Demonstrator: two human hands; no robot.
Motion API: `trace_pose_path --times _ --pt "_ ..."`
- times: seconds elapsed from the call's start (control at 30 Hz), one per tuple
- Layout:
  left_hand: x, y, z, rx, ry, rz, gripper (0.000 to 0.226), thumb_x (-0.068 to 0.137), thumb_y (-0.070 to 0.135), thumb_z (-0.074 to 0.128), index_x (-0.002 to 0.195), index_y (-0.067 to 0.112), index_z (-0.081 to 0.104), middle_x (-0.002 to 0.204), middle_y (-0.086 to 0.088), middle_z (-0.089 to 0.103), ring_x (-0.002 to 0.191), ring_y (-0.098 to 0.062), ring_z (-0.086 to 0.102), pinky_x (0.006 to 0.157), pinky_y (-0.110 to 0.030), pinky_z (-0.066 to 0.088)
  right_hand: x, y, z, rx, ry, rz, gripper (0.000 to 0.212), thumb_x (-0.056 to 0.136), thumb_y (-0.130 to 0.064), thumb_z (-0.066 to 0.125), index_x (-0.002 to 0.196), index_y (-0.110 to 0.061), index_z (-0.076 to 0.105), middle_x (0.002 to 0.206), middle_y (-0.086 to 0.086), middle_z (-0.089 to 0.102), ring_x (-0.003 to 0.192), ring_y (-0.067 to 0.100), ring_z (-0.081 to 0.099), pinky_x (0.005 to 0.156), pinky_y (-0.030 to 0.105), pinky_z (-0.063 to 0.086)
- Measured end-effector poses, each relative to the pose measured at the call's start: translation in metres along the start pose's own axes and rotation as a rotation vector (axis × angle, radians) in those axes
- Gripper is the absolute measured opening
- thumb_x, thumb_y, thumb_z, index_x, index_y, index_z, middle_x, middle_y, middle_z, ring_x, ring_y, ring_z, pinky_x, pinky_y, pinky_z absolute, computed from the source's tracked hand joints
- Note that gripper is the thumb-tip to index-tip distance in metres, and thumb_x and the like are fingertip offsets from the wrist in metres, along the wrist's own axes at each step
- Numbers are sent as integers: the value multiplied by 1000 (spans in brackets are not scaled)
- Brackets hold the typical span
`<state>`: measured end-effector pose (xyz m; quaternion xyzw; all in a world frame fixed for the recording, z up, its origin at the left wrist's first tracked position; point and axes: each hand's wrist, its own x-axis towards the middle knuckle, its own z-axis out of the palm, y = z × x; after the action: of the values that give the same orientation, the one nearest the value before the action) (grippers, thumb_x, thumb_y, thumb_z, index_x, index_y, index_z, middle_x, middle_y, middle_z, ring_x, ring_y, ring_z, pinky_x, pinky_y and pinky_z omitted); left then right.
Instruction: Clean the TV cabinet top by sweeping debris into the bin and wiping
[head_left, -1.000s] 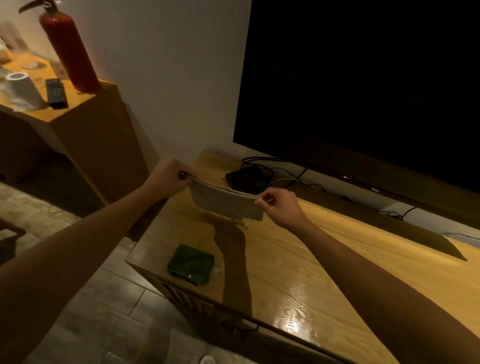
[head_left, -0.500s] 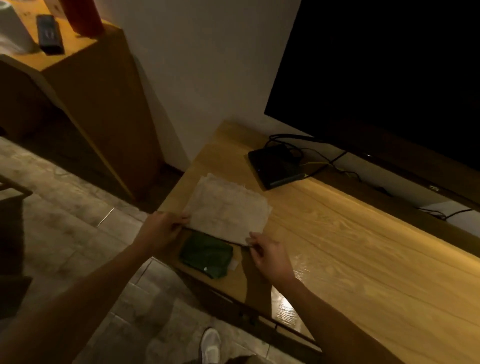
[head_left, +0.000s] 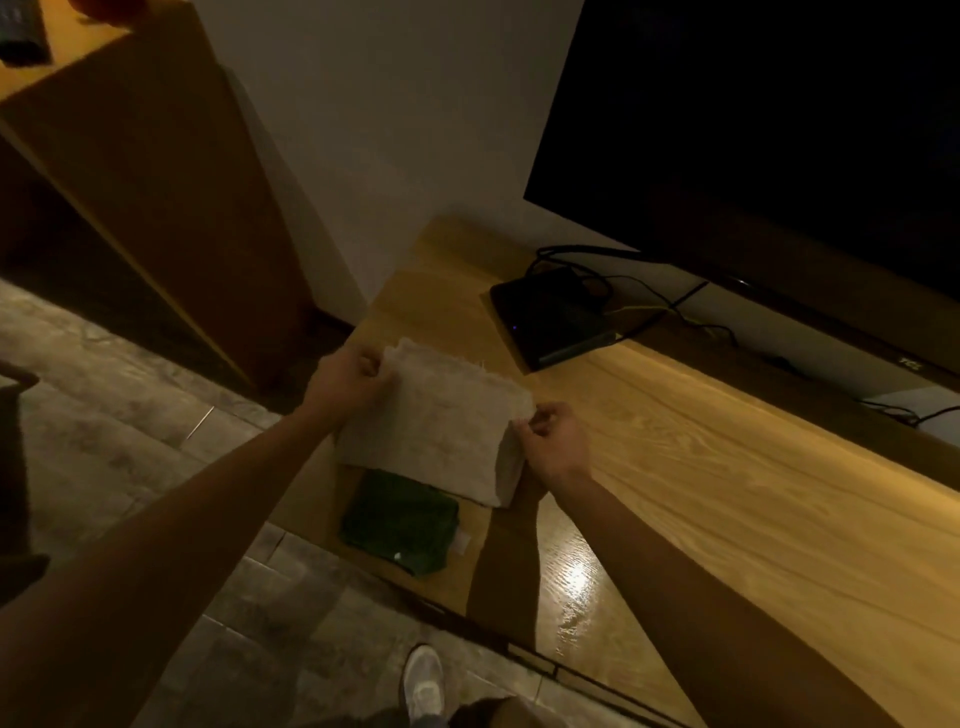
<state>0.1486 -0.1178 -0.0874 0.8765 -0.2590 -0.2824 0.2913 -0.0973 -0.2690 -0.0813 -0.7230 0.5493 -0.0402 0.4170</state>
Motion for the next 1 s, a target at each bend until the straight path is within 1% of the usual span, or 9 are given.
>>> trace_pose_path --times 0.1,0.27,0.43,0.57,0.63,0.73,0.83,0.9,1.0 --pt "17 7 5 5 -11 -27 25 89 46 67 77 26 58 78 6 62 71 -6 58 55 -23 41 12 -6 0 -98 -20 -3 12 95 -26 68 100 -15 68 90 2 67 86 20 66 65 25 42" --pt "21 6 5 -12 54 16 19 88 35 71 91 18 65 86 -2 66 83 -19 63 70 -31 42 21 -9 -5 -61 62 -49 6 95 -21 66 100 -18 65 80 -5 60 65 3 53 51 17 35" --pt "1 11 15 37 182 88 25 93 39 61 99 15 61 93 -5 66 87 -23 63 71 -33 45 9 -4 -1 -51 107 -107 12 97 -22 65 105 -14 61 88 0 64 81 16 59 59 21 40" --pt "-31 19 18 340 155 173 46 97 35 51 137 13 43 139 -17 44 122 -36 49 93 -48 49 -11 12 -9 -90 49 -93 37 95 -22 67 127 -9 54 122 11 59 104 22 62 82 27 46" --pt "-52 21 17 447 165 279 50 97 33 48 144 19 38 145 -15 41 125 -35 45 98 -49 46 -27 18 -16 -155 58 -150 39 95 -22 66 129 -10 52 128 12 55 107 24 62 84 28 47" --pt "-83 11 17 426 174 284 30 96 32 50 121 15 53 122 -12 54 106 -27 52 88 -40 46 -56 23 -13 -253 4 -258 25 100 -35 56 117 -16 59 111 8 65 94 24 65 79 35 54" --pt "-118 -5 23 254 59 65 23 98 40 51 102 18 55 95 -3 61 85 -19 60 75 -37 52 -91 21 1 -89 -285 -132 24 101 -48 52 96 -26 60 87 3 73 76 23 72 74 45 62" --pt "-138 -16 29 258 14 30 27 98 43 51 100 17 57 89 -5 63 82 -23 63 75 -40 54 -110 23 15 89 -413 -3 20 98 -47 60 92 -28 58 82 2 74 74 21 75 74 45 64" --pt "-148 -27 33 135 19 8 28 99 40 53 98 13 61 87 -7 66 85 -26 64 71 -34 48 -125 26 40 232 -387 77 12 96 -29 68 94 -20 59 82 4 71 74 21 73 76 41 61"
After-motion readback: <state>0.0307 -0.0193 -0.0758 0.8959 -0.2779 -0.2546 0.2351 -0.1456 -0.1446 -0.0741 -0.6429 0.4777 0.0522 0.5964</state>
